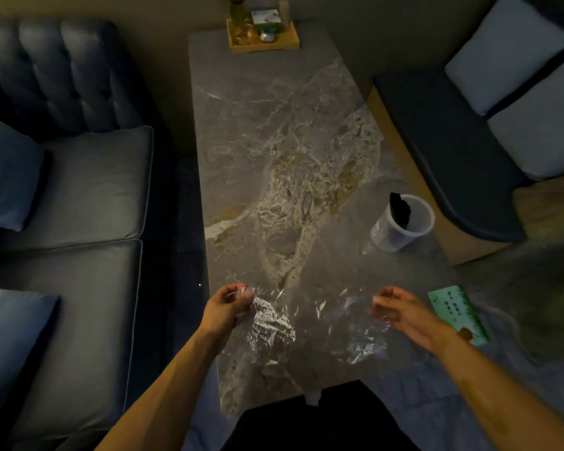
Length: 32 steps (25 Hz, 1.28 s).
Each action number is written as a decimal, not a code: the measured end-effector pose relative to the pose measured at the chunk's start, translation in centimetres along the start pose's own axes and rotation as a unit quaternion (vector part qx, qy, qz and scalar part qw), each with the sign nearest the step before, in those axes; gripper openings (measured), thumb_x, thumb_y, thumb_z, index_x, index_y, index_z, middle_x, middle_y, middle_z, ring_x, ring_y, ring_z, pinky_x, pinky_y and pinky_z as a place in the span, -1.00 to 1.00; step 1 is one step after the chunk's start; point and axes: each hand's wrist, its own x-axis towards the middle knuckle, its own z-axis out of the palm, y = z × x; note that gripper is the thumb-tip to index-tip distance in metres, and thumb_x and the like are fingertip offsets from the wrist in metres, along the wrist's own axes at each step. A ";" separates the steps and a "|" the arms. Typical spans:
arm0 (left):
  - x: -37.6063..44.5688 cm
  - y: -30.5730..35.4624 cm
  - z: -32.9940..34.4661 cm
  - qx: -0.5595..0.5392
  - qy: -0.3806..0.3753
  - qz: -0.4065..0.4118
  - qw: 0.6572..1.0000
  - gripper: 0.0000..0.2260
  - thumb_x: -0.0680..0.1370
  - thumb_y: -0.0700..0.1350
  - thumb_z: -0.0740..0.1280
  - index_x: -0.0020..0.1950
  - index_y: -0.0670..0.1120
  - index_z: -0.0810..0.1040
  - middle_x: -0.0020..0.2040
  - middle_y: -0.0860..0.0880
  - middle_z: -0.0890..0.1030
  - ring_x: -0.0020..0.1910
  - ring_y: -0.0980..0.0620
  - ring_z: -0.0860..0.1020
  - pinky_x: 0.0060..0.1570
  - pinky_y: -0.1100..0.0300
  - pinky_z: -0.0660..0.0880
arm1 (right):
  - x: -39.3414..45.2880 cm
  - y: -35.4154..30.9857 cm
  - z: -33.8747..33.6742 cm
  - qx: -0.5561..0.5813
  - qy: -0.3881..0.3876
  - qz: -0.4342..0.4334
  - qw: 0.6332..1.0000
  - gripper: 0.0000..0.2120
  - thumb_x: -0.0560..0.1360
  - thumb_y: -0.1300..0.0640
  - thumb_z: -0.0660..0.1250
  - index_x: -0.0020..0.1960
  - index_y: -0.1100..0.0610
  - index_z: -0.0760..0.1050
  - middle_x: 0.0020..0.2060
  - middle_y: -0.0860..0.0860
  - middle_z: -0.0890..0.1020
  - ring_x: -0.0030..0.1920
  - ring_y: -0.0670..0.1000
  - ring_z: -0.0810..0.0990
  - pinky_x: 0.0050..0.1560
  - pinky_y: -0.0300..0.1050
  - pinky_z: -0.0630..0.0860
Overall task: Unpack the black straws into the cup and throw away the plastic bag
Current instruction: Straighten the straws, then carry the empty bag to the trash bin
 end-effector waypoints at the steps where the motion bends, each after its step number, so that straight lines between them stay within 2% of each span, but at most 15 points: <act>1: 0.1 0.2 0.9 -0.024 -0.009 -0.002 1.000 -0.85 0.50 -0.24 0.43 0.05 -0.14 0.56 -0.21 -0.05 0.62 -0.32 0.08 0.62 -0.20 0.15 0.58 | -0.6 0.2 -0.2 0.023 0.003 0.001 1.000 -0.85 0.37 0.17 0.47 -0.09 0.09 0.54 -0.27 0.04 0.71 -0.21 0.06 0.70 -0.03 0.01 0.57; 4: 0.3 0.8 3.5 -0.077 -0.032 -0.006 0.996 -0.85 0.50 -0.28 0.41 0.04 -0.16 0.56 -0.25 -0.05 0.61 -0.35 0.10 0.61 -0.30 0.23 0.60 | -2.0 1.2 -0.7 0.021 0.021 0.001 1.000 -0.74 0.28 0.11 0.52 -0.06 0.08 0.57 -0.20 0.02 0.71 -0.20 0.00 0.66 -0.08 -0.05 0.55; 6: 0.5 1.4 5.2 -0.101 -0.048 -0.013 0.994 -0.82 0.49 -0.30 0.41 0.07 -0.16 0.55 -0.22 -0.06 0.66 -0.32 0.07 0.63 -0.27 0.23 0.62 | -2.9 1.9 -1.6 0.057 0.053 -0.022 0.997 -0.76 0.31 0.14 0.51 -0.06 0.10 0.57 -0.20 0.01 0.70 -0.21 -0.03 0.65 -0.11 -0.08 0.55; 8: 0.5 1.7 7.0 -0.097 -0.084 -0.032 0.991 -0.84 0.48 -0.26 0.42 0.05 -0.15 0.56 -0.17 -0.08 0.69 -0.31 0.08 0.64 -0.30 0.24 0.61 | -3.8 2.3 -2.9 0.089 0.089 -0.053 0.991 -0.85 0.36 0.19 0.49 -0.10 0.11 0.58 -0.24 -0.01 0.69 -0.26 -0.08 0.63 -0.23 -0.17 0.56; 11: 0.2 1.1 10.3 0.010 -0.139 -0.054 0.989 -0.84 0.51 -0.16 0.40 0.05 -0.18 0.60 -0.11 -0.10 0.67 -0.33 0.11 0.57 -0.43 0.31 0.48 | -5.5 2.8 -5.6 0.134 0.143 -0.096 0.976 -0.90 0.41 0.27 0.45 -0.14 0.11 0.59 -0.27 -0.02 0.69 -0.31 -0.12 0.63 -0.36 -0.27 0.56; 13: -0.3 0.3 13.6 0.133 -0.170 -0.011 0.976 -0.90 0.52 -0.13 0.40 -0.03 -0.15 0.63 -0.14 -0.07 0.70 -0.27 0.06 0.53 -0.39 0.28 0.41 | -7.0 3.7 -8.2 0.160 0.174 -0.114 0.965 -0.89 0.40 0.27 0.46 -0.15 0.10 0.58 -0.25 -0.01 0.68 -0.28 -0.11 0.63 -0.32 -0.26 0.56; 15: -1.3 -0.4 17.2 0.215 -0.185 0.052 0.958 -0.92 0.54 -0.12 0.39 -0.11 -0.10 0.65 -0.22 -0.01 0.71 -0.26 0.04 0.56 -0.32 0.24 0.46 | -8.9 5.1 -11.1 0.179 0.201 -0.118 0.956 -0.89 0.38 0.22 0.47 -0.15 0.07 0.58 -0.25 -0.04 0.69 -0.24 -0.08 0.62 -0.24 -0.18 0.54; 18: -3.3 -1.1 22.6 0.244 -0.206 0.102 0.942 -0.90 0.54 -0.12 0.39 -0.12 -0.12 0.66 -0.27 -0.04 0.69 -0.32 0.06 0.58 -0.35 0.27 0.50 | -11.9 7.6 -15.7 0.194 0.242 -0.116 0.944 -0.90 0.38 0.16 0.49 -0.17 0.03 0.59 -0.30 -0.06 0.68 -0.28 -0.04 0.59 -0.25 -0.12 0.46; 24: -7.8 -4.1 33.4 0.301 -0.262 0.136 0.907 -0.91 0.55 -0.16 0.38 -0.13 -0.07 0.67 -0.35 0.04 0.67 -0.35 0.11 0.60 -0.33 0.29 0.54 | -18.7 12.5 -24.7 0.240 0.319 -0.119 0.909 -0.75 0.21 0.04 0.57 -0.16 0.08 0.65 -0.34 0.01 0.70 -0.34 -0.04 0.66 -0.39 -0.19 0.56; 26: -9.6 -5.7 37.2 0.318 -0.275 0.153 0.894 -0.89 0.55 -0.15 0.38 -0.15 -0.03 0.68 -0.36 0.06 0.66 -0.37 0.17 0.60 -0.36 0.32 0.53 | -21.0 14.5 -27.3 0.254 0.351 -0.123 0.893 -0.77 0.27 0.06 0.55 -0.12 0.10 0.65 -0.31 0.05 0.72 -0.33 -0.02 0.68 -0.40 -0.19 0.57; 28: -11.0 -7.0 40.5 0.337 -0.280 0.169 0.883 -0.90 0.56 -0.16 0.37 -0.12 -0.09 0.66 -0.33 0.04 0.65 -0.42 0.20 0.59 -0.39 0.33 0.51 | -23.0 16.3 -29.3 0.256 0.376 -0.121 0.882 -0.83 0.35 0.08 0.52 -0.10 0.12 0.64 -0.30 0.07 0.72 -0.33 0.00 0.67 -0.35 -0.15 0.58; 30: -12.6 -8.5 44.0 0.373 -0.294 0.183 0.861 -0.89 0.57 -0.16 0.35 -0.05 -0.17 0.64 -0.31 -0.02 0.63 -0.44 0.14 0.58 -0.42 0.32 0.50 | -25.3 18.2 -31.0 0.269 0.403 -0.123 0.866 -0.88 0.40 0.11 0.49 -0.11 0.13 0.63 -0.32 0.06 0.71 -0.34 0.00 0.65 -0.30 -0.13 0.59; 32: -13.9 -9.9 47.1 0.403 -0.310 0.195 0.839 -0.88 0.58 -0.12 0.34 -0.04 -0.13 0.63 -0.32 -0.02 0.60 -0.41 0.09 0.54 -0.51 0.36 0.44 | -27.3 19.9 -32.3 0.285 0.427 -0.128 0.849 -0.90 0.41 0.13 0.48 -0.12 0.13 0.63 -0.32 0.05 0.71 -0.35 0.00 0.65 -0.30 -0.15 0.59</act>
